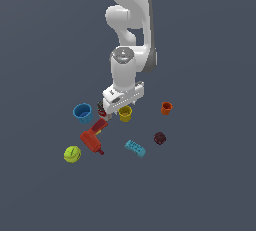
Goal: Pick up a designated object from a clutter of objects.
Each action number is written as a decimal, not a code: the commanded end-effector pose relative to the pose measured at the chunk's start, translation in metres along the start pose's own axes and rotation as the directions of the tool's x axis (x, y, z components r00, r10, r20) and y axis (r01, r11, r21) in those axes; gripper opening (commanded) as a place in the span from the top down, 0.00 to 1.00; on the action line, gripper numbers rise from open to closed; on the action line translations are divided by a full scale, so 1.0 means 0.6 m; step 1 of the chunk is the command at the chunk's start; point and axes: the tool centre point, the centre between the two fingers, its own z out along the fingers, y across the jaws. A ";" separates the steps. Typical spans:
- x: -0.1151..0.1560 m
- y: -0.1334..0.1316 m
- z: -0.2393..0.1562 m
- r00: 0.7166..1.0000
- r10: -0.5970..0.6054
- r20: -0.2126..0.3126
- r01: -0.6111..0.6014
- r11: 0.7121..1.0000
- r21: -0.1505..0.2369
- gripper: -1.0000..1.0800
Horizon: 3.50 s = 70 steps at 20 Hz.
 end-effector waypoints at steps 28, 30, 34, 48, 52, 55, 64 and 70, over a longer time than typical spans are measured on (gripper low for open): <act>-0.002 0.000 0.081 1.000 -0.003 -0.002 0.003 1.000 -0.002 1.00; -0.002 0.001 0.080 1.000 -0.003 -0.002 0.003 1.000 -0.002 1.00; -0.001 0.010 0.069 1.000 -0.003 -0.002 0.003 1.000 -0.002 1.00; 0.008 0.110 -0.056 1.000 -0.004 -0.002 0.004 1.000 0.000 1.00; 0.012 0.154 -0.111 1.000 -0.004 -0.002 0.004 1.000 0.000 1.00; 0.016 0.188 -0.153 1.000 -0.004 -0.002 0.004 1.000 0.000 1.00; 0.028 0.283 -0.267 1.000 -0.004 -0.002 0.004 1.000 0.000 1.00; 0.035 0.335 -0.328 1.000 -0.005 -0.002 0.005 1.000 0.000 1.00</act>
